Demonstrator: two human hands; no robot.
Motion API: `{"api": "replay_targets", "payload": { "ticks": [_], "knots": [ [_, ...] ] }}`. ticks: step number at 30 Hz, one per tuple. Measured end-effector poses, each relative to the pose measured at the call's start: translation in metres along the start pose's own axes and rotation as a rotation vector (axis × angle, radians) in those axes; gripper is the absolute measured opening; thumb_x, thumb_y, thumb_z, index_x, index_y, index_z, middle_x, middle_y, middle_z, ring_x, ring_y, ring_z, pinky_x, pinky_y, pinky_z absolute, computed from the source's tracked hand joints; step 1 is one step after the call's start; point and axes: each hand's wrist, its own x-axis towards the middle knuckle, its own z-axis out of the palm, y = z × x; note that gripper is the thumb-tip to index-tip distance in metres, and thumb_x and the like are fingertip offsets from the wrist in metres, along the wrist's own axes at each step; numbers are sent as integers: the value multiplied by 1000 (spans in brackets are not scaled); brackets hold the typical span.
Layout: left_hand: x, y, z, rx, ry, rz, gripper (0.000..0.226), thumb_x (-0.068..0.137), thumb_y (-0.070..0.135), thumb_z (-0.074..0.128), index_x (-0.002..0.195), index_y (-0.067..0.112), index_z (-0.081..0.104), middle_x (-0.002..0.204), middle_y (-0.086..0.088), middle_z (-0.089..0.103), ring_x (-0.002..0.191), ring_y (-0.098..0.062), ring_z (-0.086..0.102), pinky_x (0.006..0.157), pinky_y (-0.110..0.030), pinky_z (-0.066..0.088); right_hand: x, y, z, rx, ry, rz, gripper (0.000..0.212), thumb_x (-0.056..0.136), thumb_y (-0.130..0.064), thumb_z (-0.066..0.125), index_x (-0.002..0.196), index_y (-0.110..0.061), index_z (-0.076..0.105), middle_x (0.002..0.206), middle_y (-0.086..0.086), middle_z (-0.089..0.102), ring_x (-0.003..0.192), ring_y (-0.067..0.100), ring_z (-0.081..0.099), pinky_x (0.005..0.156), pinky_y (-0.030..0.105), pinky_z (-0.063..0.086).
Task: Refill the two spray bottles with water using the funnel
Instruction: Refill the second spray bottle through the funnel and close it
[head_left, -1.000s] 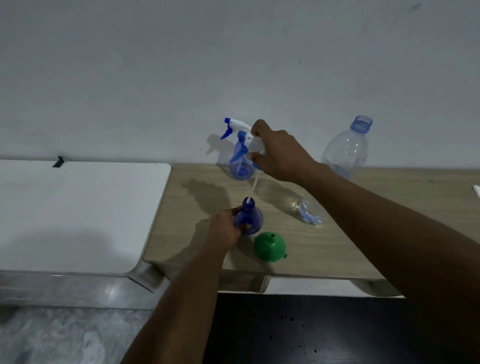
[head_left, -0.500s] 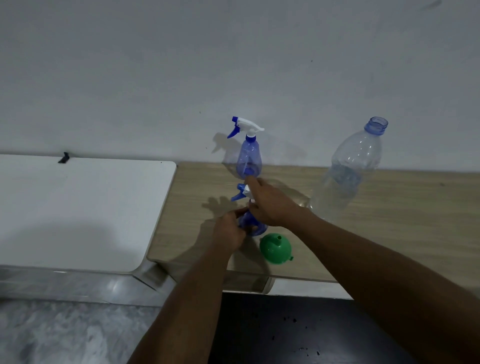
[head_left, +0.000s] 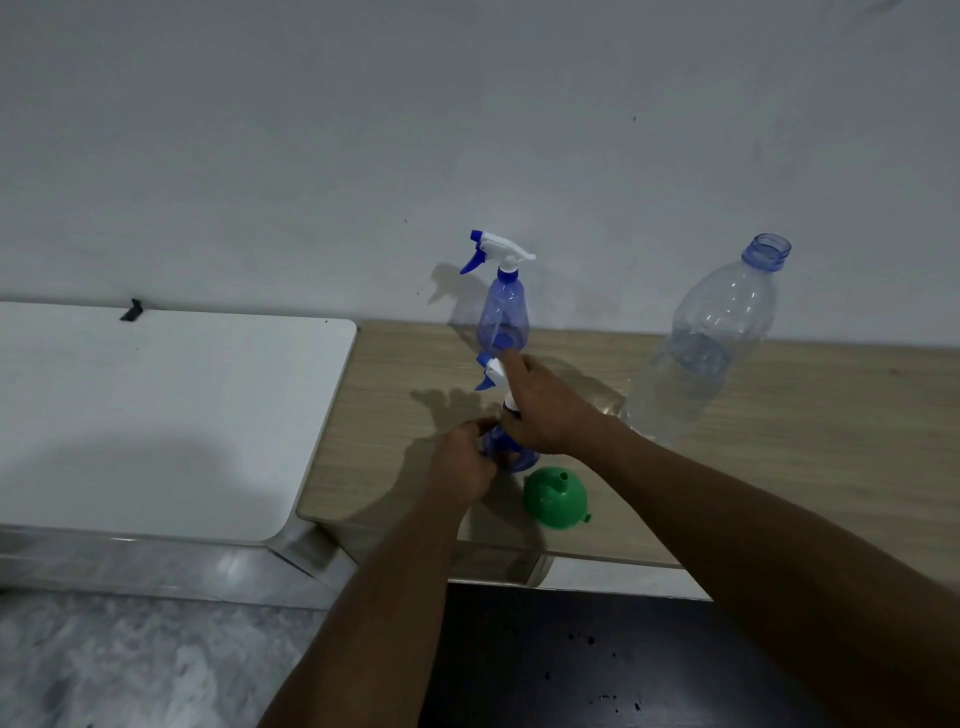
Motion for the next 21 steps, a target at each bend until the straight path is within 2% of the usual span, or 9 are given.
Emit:
{"api": "replay_targets", "payload": {
  "ticks": [2, 6, 9, 13, 17, 19, 21],
  "knots": [
    [0, 0, 1, -2, 1, 11, 57, 77, 13, 78, 128, 31, 63, 115, 4, 72, 97, -17, 69, 91, -34, 53, -2, 1, 2, 10, 14, 8, 52, 85, -8, 65, 129, -9, 37, 110, 16, 56, 87, 27, 57, 71, 41, 52],
    [-1, -3, 2, -46, -26, 19, 55, 76, 9, 78, 125, 28, 64, 114, 5, 71, 97, -15, 69, 89, -28, 52, -4, 3, 9, -35, 70, 36, 57, 87, -20, 70, 132, -10, 37, 111, 16, 62, 92, 30, 62, 78, 41, 54],
    [2, -7, 3, -34, -6, 12, 51, 71, 7, 74, 117, 30, 68, 105, 4, 75, 91, -16, 71, 89, -38, 56, -5, 6, 8, -47, 95, -12, 57, 82, -24, 71, 128, -11, 41, 109, 13, 58, 90, 28, 57, 76, 40, 53],
    [0, -4, 2, -68, -30, 46, 57, 75, 10, 79, 127, 29, 64, 115, 5, 72, 98, -14, 70, 90, -27, 52, -2, 6, 7, -42, 62, 9, 49, 85, -18, 67, 125, -12, 39, 109, 14, 59, 88, 29, 59, 77, 47, 54],
    [2, -7, 3, -74, -26, 38, 50, 75, 15, 81, 121, 27, 66, 110, 6, 73, 97, -13, 69, 86, -27, 52, -4, 8, 6, -97, 99, -24, 54, 82, -29, 70, 125, -12, 42, 109, 13, 59, 91, 27, 56, 80, 44, 52],
    [1, -6, 2, -81, -30, 43, 53, 75, 16, 82, 124, 28, 66, 110, 6, 72, 97, -12, 69, 85, -24, 50, -5, 8, 5, -89, 81, -43, 53, 81, -23, 69, 126, -11, 42, 112, 14, 57, 92, 28, 55, 80, 46, 52],
    [0, -5, 2, -79, -28, 53, 57, 76, 11, 79, 128, 27, 63, 116, 3, 71, 101, -15, 68, 91, -29, 52, -4, 7, 6, -75, 57, -2, 53, 84, -20, 69, 128, -11, 40, 115, 15, 58, 94, 30, 58, 81, 47, 53]
  ]
}}
